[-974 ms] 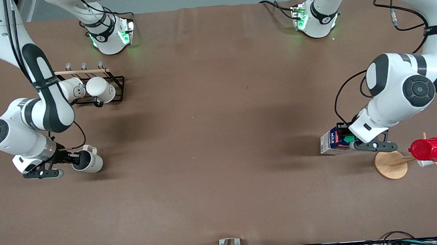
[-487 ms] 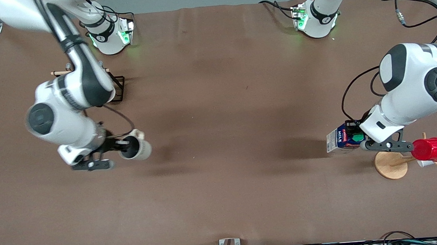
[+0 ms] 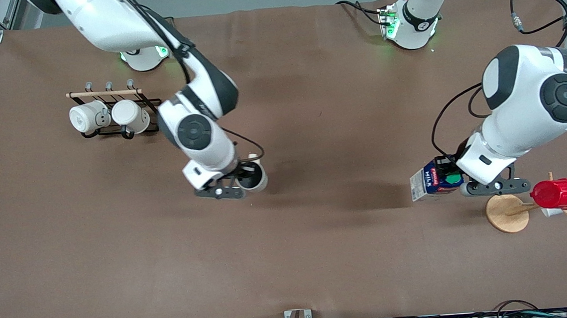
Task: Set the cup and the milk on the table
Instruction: 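Carry the mug and the carton toward each other at the table middle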
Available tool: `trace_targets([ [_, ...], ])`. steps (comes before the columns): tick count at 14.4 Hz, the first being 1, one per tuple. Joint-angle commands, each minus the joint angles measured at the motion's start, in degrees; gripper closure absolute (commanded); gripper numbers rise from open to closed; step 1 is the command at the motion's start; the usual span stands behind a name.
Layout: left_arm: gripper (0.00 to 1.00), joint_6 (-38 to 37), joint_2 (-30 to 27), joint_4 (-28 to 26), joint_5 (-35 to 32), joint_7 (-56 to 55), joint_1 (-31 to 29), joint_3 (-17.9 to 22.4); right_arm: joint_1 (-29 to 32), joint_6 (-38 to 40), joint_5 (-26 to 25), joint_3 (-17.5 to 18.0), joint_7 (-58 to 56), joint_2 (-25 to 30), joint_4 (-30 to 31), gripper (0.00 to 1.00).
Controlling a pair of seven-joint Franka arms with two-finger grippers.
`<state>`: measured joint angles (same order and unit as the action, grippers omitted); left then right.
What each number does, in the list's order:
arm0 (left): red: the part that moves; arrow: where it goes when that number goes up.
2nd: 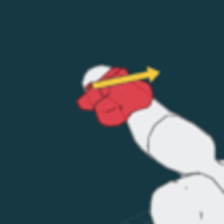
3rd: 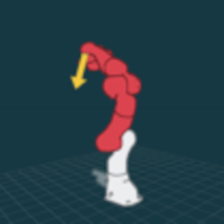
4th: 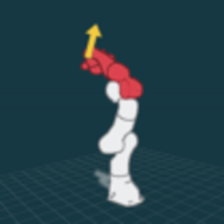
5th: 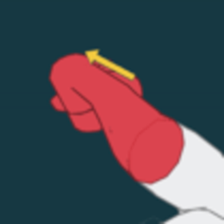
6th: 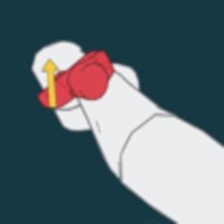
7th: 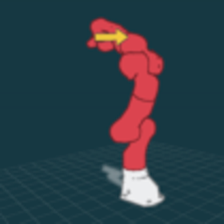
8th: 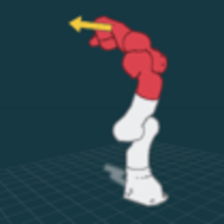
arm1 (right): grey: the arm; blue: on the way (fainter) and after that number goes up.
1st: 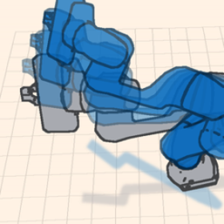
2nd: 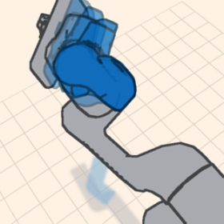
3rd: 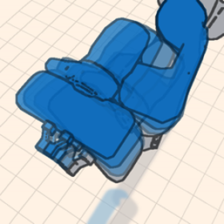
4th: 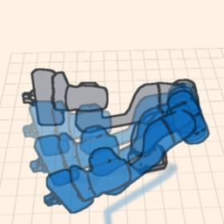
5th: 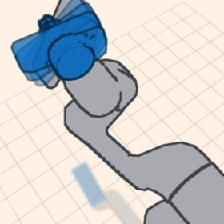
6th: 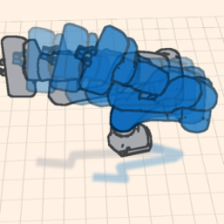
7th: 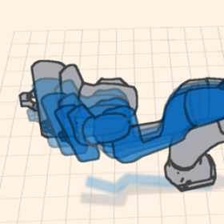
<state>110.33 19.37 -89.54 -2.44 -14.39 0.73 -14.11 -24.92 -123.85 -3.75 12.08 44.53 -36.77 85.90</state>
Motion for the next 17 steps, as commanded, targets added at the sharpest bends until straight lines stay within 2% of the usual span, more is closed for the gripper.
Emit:
trace_targets([
  [1,0.64,-1.6,0.1,1.4,-0.2,-2.6,0.1,-0.7,-1.8,-2.2,-3.3,0.0,2.2,-3.5,-3.0,1.0],
  [5,0.64,-1.6,0.4,1.4,-0.3,-6.7,1.8,-1.1,-3.6,-5.2,-7.3,0.0,2.6,-4.4,-2.4,0.99],
  [12,0.64,-1.2,5.3,3.7,-0.2,-15.8,9.0,-1.1,-4.8,-7.7,-7.8,0.0,2.5,-6.0,-1.6,0.93],
  [13,0.64,-1.2,5.9,3.8,-0.2,-17.5,10.2,-1.1,-4.9,-7.7,-8.1,0.0,2.5,-6.1,-1.6,0.83],
  [15,0.64,-0.9,6.8,3.8,-0.2,-19.6,11.9,-1.1,-5.1,-8.2,-9.4,0.0,2.5,-6.7,-1.6,0.09],
  [16,0.64,-0.4,7.4,3.8,-0.2,-20.8,13.0,-1.1,-5.5,-8.4,-9.5,0.0,2.6,-6.6,-1.6,0.0],
  [17,0.64,0.1,7.9,4.3,-0.2,-22.3,13.8,-1.1,-5.1,-7.9,-9.4,0.0,2.6,-6.2,-1.6,0.0],
])
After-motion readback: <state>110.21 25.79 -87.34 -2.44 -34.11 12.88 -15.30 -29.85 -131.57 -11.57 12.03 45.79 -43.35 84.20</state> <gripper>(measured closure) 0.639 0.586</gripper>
